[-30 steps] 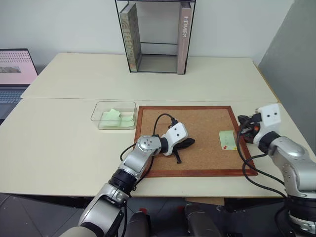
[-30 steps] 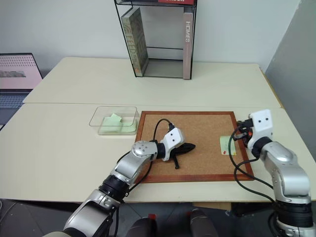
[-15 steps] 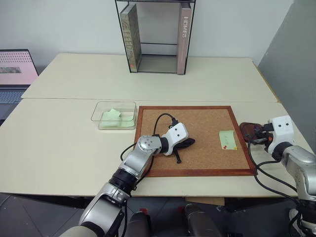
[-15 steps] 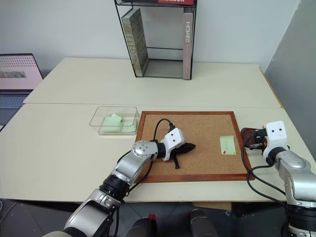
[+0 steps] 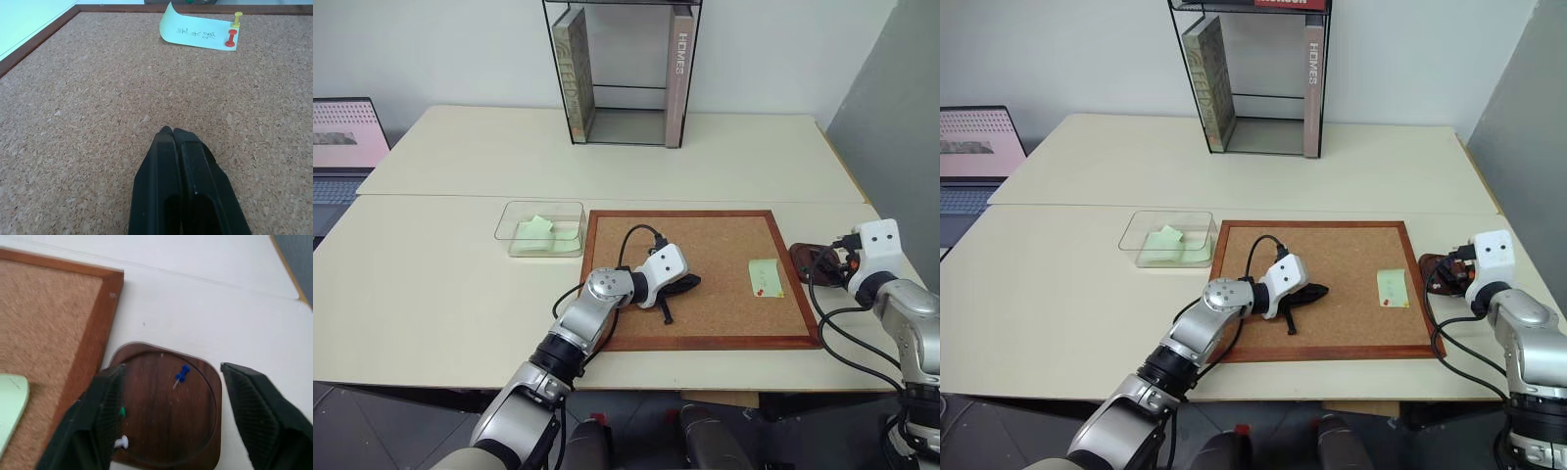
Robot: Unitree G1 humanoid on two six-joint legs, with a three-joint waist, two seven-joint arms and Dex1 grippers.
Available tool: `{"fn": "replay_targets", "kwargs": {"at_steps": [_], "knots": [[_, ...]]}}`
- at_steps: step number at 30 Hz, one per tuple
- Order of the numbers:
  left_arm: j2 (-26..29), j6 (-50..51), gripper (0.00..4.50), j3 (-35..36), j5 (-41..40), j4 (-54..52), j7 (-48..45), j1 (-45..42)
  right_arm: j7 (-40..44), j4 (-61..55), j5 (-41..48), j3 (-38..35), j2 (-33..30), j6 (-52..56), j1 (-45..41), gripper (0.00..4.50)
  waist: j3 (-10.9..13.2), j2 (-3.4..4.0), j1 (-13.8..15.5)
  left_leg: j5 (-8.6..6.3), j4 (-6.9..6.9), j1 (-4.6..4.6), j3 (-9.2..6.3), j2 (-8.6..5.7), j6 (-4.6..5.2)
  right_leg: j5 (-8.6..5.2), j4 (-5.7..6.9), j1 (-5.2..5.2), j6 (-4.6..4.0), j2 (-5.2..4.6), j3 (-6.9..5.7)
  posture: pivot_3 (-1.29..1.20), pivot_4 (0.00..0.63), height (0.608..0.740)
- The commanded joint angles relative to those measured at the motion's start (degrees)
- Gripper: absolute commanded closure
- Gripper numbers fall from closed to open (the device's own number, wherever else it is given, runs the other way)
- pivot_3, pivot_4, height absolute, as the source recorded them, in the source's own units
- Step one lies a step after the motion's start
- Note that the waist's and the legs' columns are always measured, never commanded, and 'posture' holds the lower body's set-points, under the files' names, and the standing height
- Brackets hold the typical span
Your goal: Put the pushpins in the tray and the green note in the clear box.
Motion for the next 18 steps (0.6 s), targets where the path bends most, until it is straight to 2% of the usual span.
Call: {"fn": "replay_targets", "kwargs": {"at_steps": [1,8,18], "knots": [[0.1,0.5,4.50,-0.9,1.4,1.6,-0.1,0.5,1.7,-10.5,3.5,-2.2,1.1,0.7,5.5,0.80,0.0,0.00,0.0,0.00,-0.01,0.00,-0.02,0.00,0.00,0.00,-0.01,0.00,0.00,0.00,-0.02,0.00,0.150,0.740],[-0.2,0.0,4.50,-0.8,1.4,2.5,-0.1,0.1,-1.6,-21.0,4.6,-0.9,7.4,1.2,16.6,0.80,-0.1,0.06,0.0,0.00,0.01,-0.01,-0.02,0.00,0.00,-0.15,-0.01,0.00,-0.24,-0.01,-0.01,0.00,0.150,0.740],[-0.6,-0.6,4.50,-1.0,1.5,3.7,-0.3,-0.5,-2.4,-19.4,2.6,3.0,9.5,-0.6,18.0,0.80,-0.1,0.05,0.0,0.02,0.05,0.06,0.05,0.02,0.03,-0.16,-0.04,0.00,-0.26,-0.01,0.02,0.00,0.150,0.740]]}}
